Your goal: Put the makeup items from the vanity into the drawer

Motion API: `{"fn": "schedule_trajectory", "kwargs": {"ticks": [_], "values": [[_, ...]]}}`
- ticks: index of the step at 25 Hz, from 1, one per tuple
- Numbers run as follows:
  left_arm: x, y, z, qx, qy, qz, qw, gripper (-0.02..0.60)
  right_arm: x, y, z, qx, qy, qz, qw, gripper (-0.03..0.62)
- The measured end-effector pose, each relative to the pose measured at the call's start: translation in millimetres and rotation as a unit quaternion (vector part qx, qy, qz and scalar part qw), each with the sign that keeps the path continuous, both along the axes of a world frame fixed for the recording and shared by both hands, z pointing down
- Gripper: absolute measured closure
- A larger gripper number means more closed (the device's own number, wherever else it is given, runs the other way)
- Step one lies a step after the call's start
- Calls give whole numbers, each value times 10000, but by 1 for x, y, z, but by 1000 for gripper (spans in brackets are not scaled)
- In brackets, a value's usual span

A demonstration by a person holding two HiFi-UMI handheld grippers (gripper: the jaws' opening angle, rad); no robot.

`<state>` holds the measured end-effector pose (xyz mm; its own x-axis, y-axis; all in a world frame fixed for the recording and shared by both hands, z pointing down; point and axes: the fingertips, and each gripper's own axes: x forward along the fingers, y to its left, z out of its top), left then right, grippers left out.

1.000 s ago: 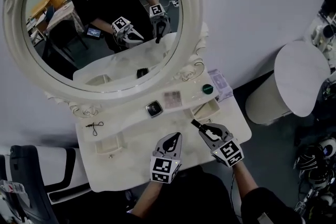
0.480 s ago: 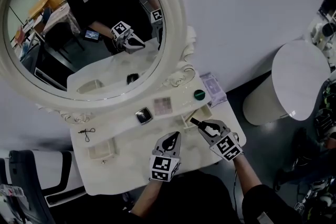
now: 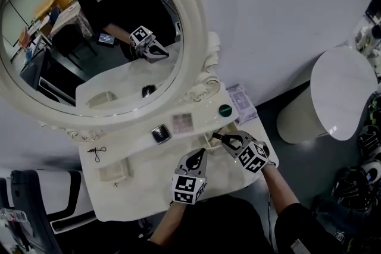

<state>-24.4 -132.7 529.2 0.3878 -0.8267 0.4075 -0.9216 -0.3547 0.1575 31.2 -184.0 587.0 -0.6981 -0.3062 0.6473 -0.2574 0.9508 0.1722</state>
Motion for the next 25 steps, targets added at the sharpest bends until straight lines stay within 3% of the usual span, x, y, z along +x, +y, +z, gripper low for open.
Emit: {"fn": "schedule_trajectory", "kwargs": {"ticks": [4,12,16,25], "values": [[-2,-2,2,-31,-11,-33,10000,567,0,-1,7,-50,44,7,10000,485],[-4,-3,1,-31,8,-33,10000,568,8,0,-3,-158,-434,448,9979,478],[-4,-2,0,4,29,-19,10000,568,8,3,-15,-151,-814,704,9941,542],[-6,5,-19,229,59,74,9997,567,8,22,-51,-211,-1565,1241,9796,568]]}}
